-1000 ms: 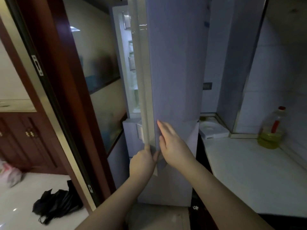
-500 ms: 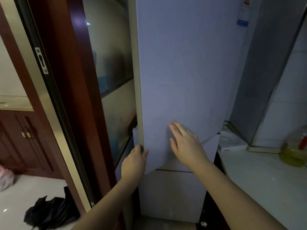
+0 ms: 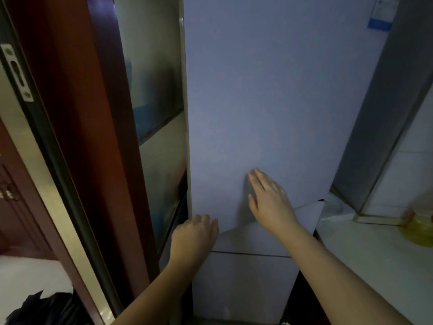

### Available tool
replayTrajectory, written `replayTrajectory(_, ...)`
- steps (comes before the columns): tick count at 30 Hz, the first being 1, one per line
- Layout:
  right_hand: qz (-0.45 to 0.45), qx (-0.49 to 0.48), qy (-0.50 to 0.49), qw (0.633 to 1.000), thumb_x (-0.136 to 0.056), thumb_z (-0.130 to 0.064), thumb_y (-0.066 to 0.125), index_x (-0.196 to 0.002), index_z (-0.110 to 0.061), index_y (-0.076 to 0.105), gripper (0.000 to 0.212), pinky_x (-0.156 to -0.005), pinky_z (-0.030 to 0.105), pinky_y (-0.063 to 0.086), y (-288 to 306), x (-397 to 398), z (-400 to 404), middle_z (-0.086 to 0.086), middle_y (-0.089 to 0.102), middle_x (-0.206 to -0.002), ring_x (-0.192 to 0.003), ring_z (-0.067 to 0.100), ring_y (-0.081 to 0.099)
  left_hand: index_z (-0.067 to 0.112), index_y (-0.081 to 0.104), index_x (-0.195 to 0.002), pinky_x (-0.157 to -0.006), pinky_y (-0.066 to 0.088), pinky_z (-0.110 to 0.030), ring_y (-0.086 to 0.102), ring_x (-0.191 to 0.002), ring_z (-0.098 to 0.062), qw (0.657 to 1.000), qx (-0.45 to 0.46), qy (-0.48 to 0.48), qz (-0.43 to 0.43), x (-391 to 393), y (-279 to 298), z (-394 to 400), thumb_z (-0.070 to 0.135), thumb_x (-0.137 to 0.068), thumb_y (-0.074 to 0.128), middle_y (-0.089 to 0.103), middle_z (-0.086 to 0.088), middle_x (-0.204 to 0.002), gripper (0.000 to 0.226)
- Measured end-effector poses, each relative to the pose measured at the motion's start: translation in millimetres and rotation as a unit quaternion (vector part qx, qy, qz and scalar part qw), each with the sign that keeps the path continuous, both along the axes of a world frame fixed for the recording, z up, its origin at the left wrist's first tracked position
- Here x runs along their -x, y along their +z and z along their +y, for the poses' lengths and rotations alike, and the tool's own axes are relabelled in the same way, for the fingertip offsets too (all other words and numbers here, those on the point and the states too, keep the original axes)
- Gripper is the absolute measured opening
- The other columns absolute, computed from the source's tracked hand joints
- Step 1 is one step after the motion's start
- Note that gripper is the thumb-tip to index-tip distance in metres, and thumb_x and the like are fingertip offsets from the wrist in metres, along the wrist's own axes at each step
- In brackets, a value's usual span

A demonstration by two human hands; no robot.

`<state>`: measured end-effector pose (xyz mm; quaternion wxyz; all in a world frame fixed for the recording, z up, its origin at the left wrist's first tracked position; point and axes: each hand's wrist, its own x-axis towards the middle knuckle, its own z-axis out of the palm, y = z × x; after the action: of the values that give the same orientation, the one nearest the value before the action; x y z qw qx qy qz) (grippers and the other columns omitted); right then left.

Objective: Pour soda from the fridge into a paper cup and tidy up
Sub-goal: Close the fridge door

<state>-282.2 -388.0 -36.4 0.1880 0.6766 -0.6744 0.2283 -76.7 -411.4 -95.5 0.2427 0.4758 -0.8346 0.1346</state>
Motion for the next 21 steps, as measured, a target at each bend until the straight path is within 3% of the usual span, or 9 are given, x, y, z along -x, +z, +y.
replayTrajectory(2,-0.004,0.008,-0.005,1.0,-0.085,-0.02,0.061,-0.143,-0.008,0.039,0.063,-0.106,0.047,0.039,-0.4,6.3,-11.8,0.014,0.036,-0.15,-0.134,0.03,0.041,0.015,0.065,-0.09,-0.051,0.044,-0.033,0.062,-0.067,-0.024,0.996,0.067,-0.043,0.047,13.7,-2.2,-12.5,0.03,-0.089,0.056,0.062,-0.003,-0.078,0.017)
replayTrajectory(4,-0.008,0.015,-0.014,1.0,-0.087,-0.025,0.06,-0.145,-0.013,0.034,0.065,-0.106,0.049,0.037,-2.4,13.4,-23.7,0.013,0.03,-0.153,-0.136,0.03,0.036,0.013,0.063,-0.115,-0.078,0.053,-0.04,0.064,-0.098,-0.027,0.993,0.095,-0.062,0.045,27.7,0.8,-24.7,0.031,-0.088,0.052,0.066,-0.008,-0.109,0.034)
replayTrajectory(6,-0.01,0.019,-0.025,0.999,-0.089,-0.029,0.057,-0.147,-0.017,0.03,0.066,-0.108,0.051,0.034,-5.2,20.7,-36.5,0.011,0.025,-0.156,-0.139,0.03,0.032,0.012,0.055,-0.132,-0.099,0.045,-0.047,0.054,-0.123,-0.032,0.994,0.097,-0.054,0.022,37.0,7.6,-37.3,0.032,-0.088,0.05,0.056,-0.013,-0.135,0.049)
replayTrajectory(9,-0.009,0.028,-0.028,0.999,-0.09,-0.026,0.055,-0.149,-0.019,0.028,0.065,-0.109,0.053,0.032,-8.6,30.6,-56.3,0.01,0.022,-0.157,-0.14,0.031,0.029,0.012,0.039,-0.146,-0.116,0.022,-0.049,0.027,-0.143,-0.033,0.997,0.072,-0.03,-0.013,49.0,16.0,-61.5,0.033,-0.09,0.053,0.032,-0.015,-0.155,0.062)
replayTrajectory(11,-0.003,0.034,-0.028,0.999,-0.088,-0.02,0.056,-0.148,-0.019,0.029,0.066,-0.109,0.054,0.031,-12.6,36.7,-70.5,0.01,0.023,-0.157,-0.14,0.032,0.029,0.014,0.029,-0.151,-0.117,0.012,-0.051,0.013,-0.148,-0.031,0.998,0.059,-0.009,-0.031,56.7,14.6,-80.0,0.037,-0.092,0.049,0.018,-0.013,-0.16,0.067)
replayTrajectory(13,0.007,0.046,-0.027,0.999,-0.085,-0.015,0.057,-0.148,-0.018,0.031,0.069,-0.11,0.054,0.029,-16.5,42.2,-83.2,0.01,0.025,-0.156,-0.139,0.033,0.03,0.015,0.023,-0.153,-0.117,0.01,-0.052,0.007,-0.148,-0.031,0.997,0.061,0.009,-0.038,61.4,8.9,-96.5,0.041,-0.093,0.042,0.01,-0.012,-0.162,0.068)
replayTrajectory(21,0.02,0.072,-0.009,0.997,-0.092,-0.019,0.043,-0.15,-0.019,0.025,0.061,-0.114,0.048,0.024,-26.6,51.1,-115.7,0.01,0.018,-0.158,-0.141,0.033,0.025,0.018,0.018,-0.154,-0.114,0.015,-0.054,0.005,-0.148,-0.035,0.998,0.045,0.029,-0.026,76.2,-1.2,-134.0,0.045,-0.091,0.037,0.006,-0.014,-0.162,0.071)
